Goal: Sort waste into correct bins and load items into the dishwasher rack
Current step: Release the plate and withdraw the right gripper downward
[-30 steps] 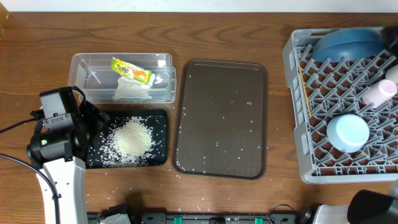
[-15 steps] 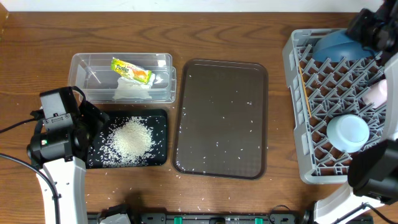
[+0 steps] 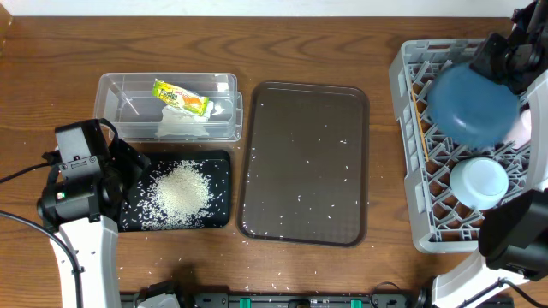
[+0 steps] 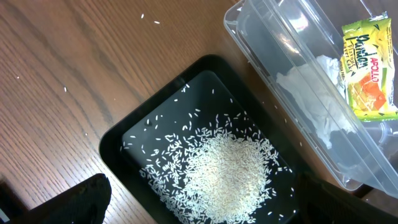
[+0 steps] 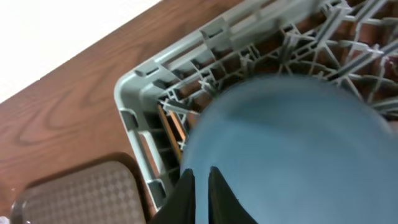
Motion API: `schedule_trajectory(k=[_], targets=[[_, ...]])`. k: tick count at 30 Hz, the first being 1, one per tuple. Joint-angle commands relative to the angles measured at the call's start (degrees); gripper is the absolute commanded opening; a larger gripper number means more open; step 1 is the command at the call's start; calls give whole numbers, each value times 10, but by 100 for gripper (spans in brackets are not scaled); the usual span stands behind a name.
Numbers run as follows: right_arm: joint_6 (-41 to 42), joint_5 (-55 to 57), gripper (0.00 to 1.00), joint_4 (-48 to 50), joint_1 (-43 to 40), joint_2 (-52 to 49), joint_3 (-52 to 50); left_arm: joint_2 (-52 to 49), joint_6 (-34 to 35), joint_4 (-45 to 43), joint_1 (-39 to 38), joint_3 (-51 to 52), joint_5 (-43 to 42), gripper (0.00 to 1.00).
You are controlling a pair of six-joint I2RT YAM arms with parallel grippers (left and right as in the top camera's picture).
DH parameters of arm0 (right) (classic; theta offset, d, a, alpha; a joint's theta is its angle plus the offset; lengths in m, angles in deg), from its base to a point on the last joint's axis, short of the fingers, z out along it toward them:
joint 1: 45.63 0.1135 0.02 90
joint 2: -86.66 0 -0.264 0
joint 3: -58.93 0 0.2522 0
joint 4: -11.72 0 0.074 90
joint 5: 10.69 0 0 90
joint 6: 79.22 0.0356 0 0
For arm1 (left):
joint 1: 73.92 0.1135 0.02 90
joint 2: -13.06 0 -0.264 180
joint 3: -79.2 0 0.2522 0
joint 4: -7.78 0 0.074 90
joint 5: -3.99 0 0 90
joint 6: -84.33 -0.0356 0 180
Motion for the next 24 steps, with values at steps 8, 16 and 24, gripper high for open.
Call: schedule_trajectory(k=[8,16,24], targets=[[-6,13,41,-29,3,154,3,-1,-1,3,2,-4,9,96],[-6,-56,84,-73,3,250,3,-1,-1,3,2,-4,9,96],[-6,-153,81,-159,3,302,3,-1,-1,3,2,-4,9,96]])
